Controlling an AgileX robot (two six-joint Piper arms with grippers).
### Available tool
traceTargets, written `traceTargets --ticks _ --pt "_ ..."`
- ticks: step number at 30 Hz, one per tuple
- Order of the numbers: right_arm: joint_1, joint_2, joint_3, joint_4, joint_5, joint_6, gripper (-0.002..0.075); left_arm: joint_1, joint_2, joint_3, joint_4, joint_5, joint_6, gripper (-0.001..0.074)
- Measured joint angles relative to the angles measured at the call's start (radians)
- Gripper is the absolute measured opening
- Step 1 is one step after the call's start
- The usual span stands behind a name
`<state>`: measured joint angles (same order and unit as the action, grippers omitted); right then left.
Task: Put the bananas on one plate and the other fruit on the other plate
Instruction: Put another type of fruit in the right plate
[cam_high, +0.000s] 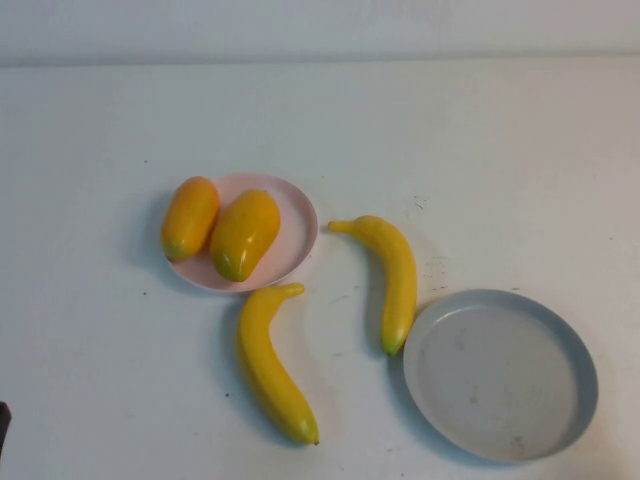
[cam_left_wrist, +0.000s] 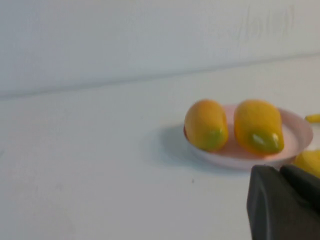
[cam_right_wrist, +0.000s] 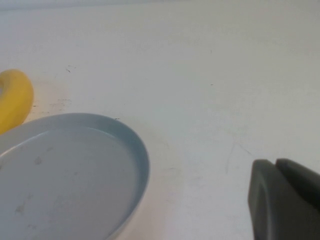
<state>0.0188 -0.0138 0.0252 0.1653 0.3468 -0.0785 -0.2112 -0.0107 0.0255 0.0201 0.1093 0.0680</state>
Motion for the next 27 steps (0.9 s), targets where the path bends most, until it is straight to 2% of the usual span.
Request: traceTargets --ticks 10,27 --pt "0.000 0.000 0.000 0.000 0.000 0.000 -0.0017 0.039 0.000 0.000 0.029 0.264 -0.043 0.0002" --pt "0.000 0.000 0.000 0.000 0.000 0.000 -0.0017 0.039 0.000 0.000 0.035 0.268 -0.043 0.0002"
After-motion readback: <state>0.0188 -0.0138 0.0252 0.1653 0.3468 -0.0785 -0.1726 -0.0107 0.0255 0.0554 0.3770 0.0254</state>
